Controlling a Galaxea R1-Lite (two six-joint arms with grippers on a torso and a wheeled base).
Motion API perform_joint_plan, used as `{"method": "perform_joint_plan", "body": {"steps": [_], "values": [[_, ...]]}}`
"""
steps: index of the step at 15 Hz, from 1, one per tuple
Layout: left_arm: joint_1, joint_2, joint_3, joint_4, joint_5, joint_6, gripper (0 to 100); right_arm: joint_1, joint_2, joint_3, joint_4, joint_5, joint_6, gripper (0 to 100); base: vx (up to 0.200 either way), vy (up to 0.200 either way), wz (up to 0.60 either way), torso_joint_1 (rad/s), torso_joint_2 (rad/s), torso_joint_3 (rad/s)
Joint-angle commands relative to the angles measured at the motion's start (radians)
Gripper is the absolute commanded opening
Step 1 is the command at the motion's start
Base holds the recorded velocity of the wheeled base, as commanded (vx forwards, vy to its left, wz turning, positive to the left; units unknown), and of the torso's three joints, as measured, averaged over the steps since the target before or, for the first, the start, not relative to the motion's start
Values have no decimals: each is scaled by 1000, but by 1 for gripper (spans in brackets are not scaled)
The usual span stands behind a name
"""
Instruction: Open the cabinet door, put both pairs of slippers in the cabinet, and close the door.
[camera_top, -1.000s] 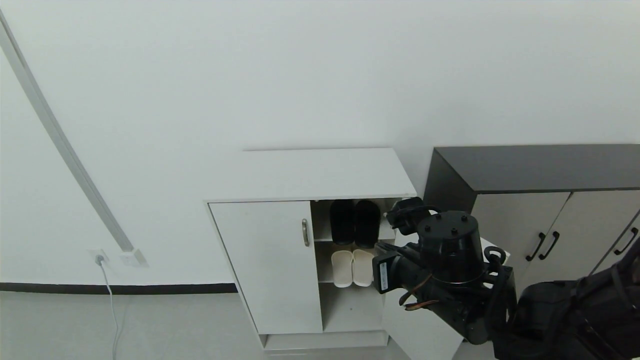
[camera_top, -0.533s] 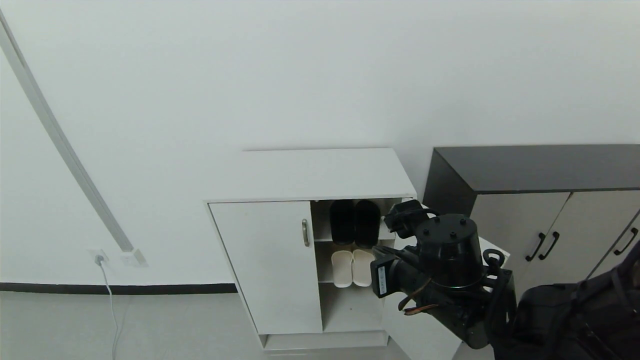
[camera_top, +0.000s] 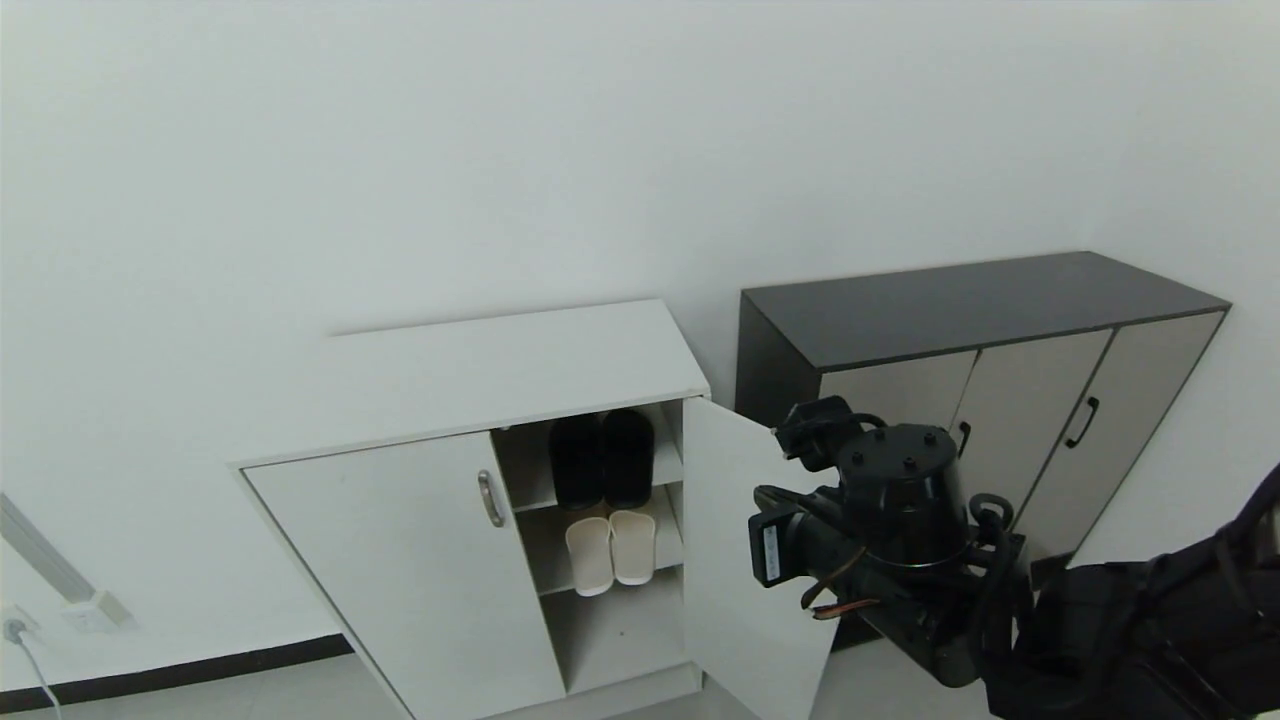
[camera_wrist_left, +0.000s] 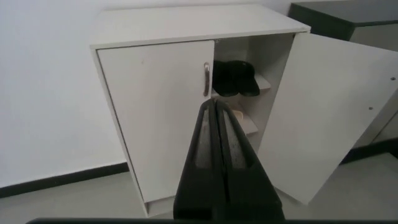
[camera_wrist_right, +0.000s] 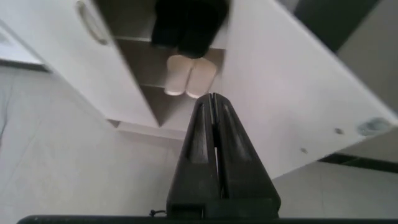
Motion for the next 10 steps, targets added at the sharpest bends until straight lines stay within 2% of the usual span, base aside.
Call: {"method": "perform_joint_plan", "body": {"steps": [1,4,9,10], "values": [[0,1,0,-2,1,-2,0,-4,10,0,-14,-1,-5,0,0,0,0,0,0,0],[0,1,0,0,1,-4,0,-6,12,0,-19,1,-6,0,0,0,0,0,0,0],[0,1,0,0,1,-5,0,-13,13,0,-19,-1,-6,0,-200,0,0,7,2,1],[0,1,0,-2,2,-5,0,-24,15,0,-25,-1,-8,0,0,0,0,0,0,0]]}}
